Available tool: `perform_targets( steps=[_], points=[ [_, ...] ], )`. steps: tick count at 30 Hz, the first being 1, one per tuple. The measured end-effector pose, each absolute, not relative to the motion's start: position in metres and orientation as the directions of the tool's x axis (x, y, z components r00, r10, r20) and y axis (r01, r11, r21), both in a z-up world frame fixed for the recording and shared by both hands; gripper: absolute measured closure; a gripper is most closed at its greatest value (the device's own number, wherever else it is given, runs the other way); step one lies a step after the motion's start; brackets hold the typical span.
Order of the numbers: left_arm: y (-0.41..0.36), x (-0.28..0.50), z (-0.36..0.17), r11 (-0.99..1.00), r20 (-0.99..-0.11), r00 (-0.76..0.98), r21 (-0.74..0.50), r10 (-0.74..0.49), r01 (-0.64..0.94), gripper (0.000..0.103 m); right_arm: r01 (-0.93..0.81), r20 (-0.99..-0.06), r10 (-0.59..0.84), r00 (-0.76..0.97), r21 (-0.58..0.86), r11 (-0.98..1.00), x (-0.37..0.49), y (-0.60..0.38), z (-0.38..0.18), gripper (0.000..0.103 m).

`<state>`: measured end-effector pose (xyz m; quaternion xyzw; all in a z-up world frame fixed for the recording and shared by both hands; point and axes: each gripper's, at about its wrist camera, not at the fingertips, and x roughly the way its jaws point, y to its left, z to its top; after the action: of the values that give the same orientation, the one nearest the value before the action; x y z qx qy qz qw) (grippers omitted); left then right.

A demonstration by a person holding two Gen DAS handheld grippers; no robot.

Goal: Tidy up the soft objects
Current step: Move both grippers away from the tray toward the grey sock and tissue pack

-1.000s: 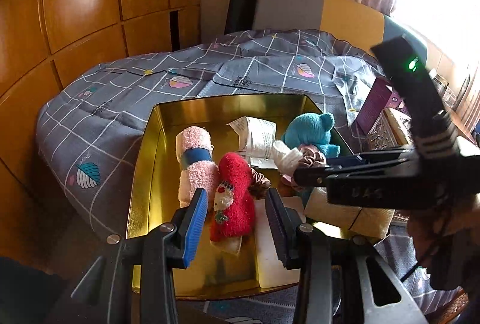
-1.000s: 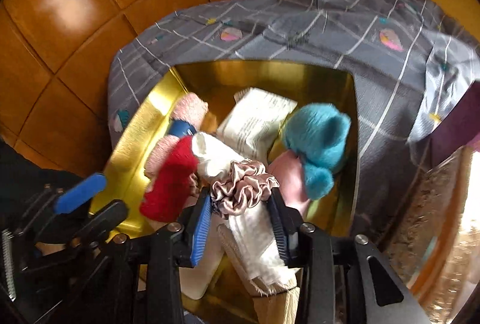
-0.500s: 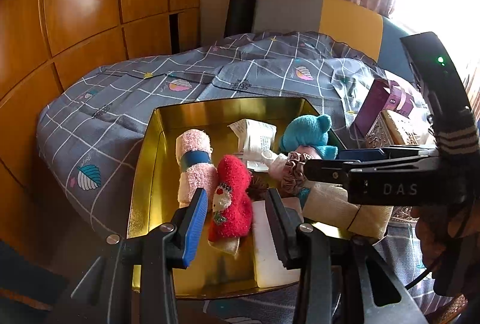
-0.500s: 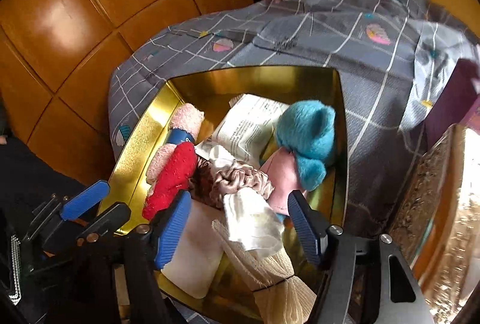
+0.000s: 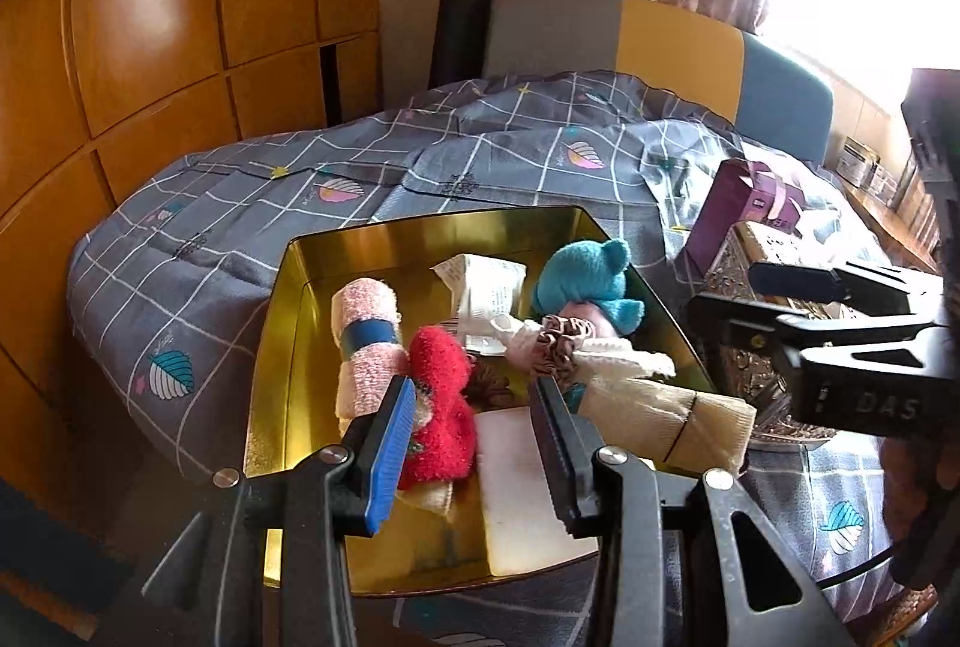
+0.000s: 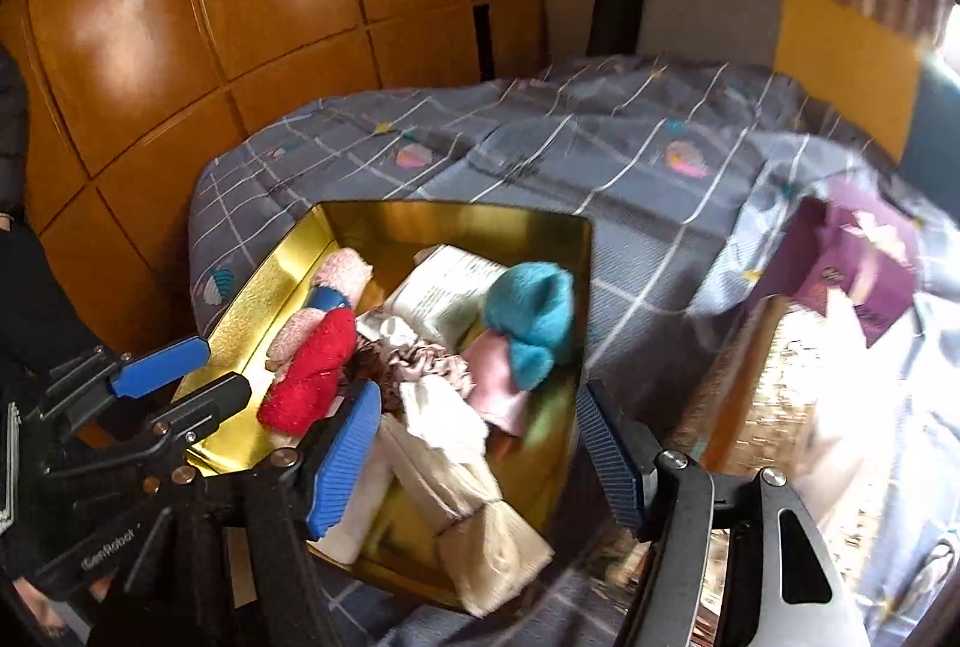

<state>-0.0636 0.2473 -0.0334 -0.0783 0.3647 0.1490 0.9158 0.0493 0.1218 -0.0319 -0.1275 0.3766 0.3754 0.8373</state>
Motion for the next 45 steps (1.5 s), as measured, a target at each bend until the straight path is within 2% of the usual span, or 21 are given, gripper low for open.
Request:
perform_targets(
  steps=[15,18,27,36,39,45],
  points=[
    [0.224,-0.058,-0.027,0.964,-0.682,0.705,-0.004,0.192,-0.266,0.063,-0.657,-0.63,0.5,0.594,-0.02,0.754,0.033,0.073,-0.006,0.024],
    [0.22,-0.056,-0.025,0.968,-0.679,0.71,0.002,0.187,-0.253,0.063,-0.621,-0.591,0.493,0.639,-0.018,0.783,0.034,0.051,0.004,0.018],
    [0.208,-0.05,-0.028,0.977,-0.689,0.708,0.002,0.157,-0.214,0.063,-0.453,-0.578,0.382,0.721,0.023,0.891,0.058,-0.028,0.015,0.016],
    [0.204,-0.049,-0.032,0.98,-0.692,0.71,-0.013,0.133,-0.197,0.063,-0.177,-0.604,0.243,0.759,0.168,0.97,0.079,-0.138,0.007,0.013],
    [0.204,-0.049,-0.032,0.98,-0.691,0.711,-0.018,0.13,-0.197,0.063,-0.033,-0.614,0.177,0.77,0.239,0.97,0.086,-0.191,0.006,0.013],
    [0.199,-0.046,-0.036,0.982,-0.701,0.701,-0.009,0.129,-0.189,0.063,0.335,-0.659,-0.042,0.751,0.326,0.884,0.101,-0.296,-0.003,0.011]
  ],
)
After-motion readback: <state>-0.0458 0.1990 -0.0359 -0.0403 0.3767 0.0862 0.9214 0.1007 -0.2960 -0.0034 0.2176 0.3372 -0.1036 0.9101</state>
